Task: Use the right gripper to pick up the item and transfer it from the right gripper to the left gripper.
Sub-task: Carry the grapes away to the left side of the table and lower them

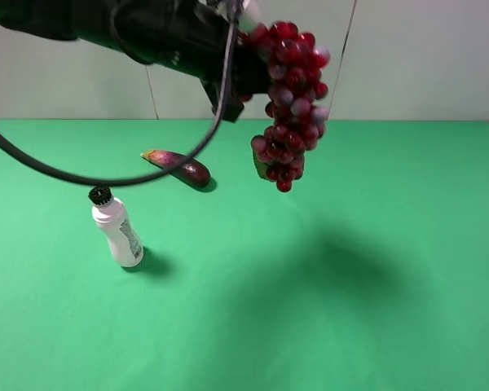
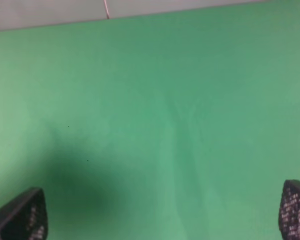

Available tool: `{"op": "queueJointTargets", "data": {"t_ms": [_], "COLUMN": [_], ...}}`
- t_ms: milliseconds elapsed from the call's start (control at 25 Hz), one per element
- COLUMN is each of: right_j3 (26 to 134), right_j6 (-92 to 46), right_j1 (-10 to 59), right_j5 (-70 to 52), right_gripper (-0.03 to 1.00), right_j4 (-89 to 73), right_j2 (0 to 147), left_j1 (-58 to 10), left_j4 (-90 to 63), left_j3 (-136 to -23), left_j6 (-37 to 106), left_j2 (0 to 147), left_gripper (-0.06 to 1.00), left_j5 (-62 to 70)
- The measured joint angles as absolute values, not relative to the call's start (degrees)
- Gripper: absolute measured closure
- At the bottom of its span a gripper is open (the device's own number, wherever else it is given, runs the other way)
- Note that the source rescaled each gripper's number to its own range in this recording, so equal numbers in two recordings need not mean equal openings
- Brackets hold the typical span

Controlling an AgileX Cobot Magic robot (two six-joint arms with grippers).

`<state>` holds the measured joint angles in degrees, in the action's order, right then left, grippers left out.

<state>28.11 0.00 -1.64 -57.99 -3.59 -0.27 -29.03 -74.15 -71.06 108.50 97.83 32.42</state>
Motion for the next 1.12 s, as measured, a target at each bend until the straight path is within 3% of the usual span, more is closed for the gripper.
{"op": "queueJointTargets", "data": {"t_ms": [520,1120], "right_j3": [28.11,28.11], "right_j6": [0.0,0.0], "right_j1": [-1.64,-1.64], "right_j5": [-57.87,-57.92], "right_gripper": [-0.03,-0.03], "right_j4": [-3.59,-3.64], "right_j2": [-0.27,-0.27], "left_j1": [-20.34,-13.0], "left_j4": [-47.6,-20.59], "left_j3": [-71.06,-67.77], "left_j6": [64.35,24.9], "left_j2": [92.65,92.65], "left_gripper": [0.93,0.93], "left_j5": [23.37,20.98]}}
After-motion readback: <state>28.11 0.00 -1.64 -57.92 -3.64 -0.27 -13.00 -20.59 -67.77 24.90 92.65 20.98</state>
